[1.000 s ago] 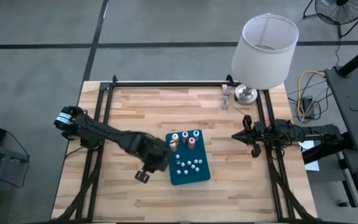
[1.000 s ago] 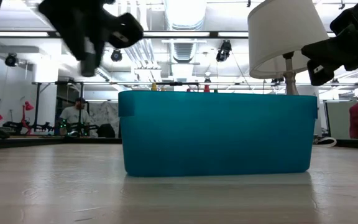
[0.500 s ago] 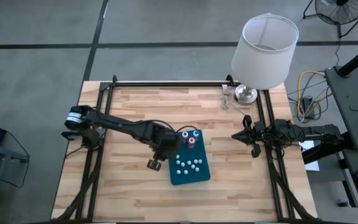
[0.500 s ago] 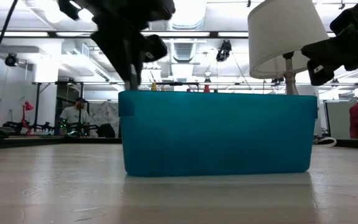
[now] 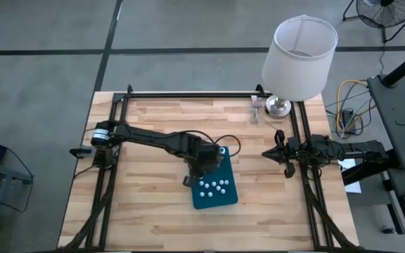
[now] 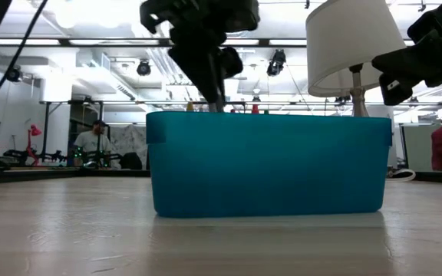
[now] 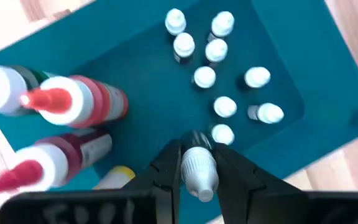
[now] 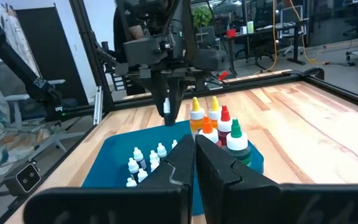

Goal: Pick & Place food coloring
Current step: Put the small black food coloring bottle into the blue bin

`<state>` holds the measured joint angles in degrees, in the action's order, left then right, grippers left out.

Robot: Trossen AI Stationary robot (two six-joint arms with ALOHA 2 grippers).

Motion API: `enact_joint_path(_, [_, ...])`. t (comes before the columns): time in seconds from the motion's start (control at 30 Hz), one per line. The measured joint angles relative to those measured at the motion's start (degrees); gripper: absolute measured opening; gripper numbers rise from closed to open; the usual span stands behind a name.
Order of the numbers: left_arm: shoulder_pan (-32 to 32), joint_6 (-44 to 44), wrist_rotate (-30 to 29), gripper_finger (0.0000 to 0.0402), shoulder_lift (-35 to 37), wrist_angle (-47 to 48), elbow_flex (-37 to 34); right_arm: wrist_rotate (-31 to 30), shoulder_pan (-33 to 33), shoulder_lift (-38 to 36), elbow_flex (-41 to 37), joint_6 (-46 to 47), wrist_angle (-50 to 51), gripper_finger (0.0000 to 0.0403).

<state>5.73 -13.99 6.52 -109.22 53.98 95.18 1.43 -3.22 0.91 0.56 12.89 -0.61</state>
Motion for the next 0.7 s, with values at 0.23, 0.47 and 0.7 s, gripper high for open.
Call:
enact_joint_path(0.23, [0.0, -7.8, 1.2, 0.0051, -3.5, 0.6, 3.2, 0.0, 0.0, 0.0, 0.0, 0.0, 0.0, 0.0009])
enact_joint_path(0.47, [0.0, -15.7, 1.3, 0.0051, -5.5, 0.1, 3.7, 0.0, 0.0, 0.0, 0.0, 0.0, 0.0, 0.0009])
enact_joint_path(0.7, [0.0, -19.3, 0.9, 0.0051, -6.5, -1.1, 3.7, 0.0, 0.0, 0.0, 0.0, 0.0, 0.0, 0.0009])
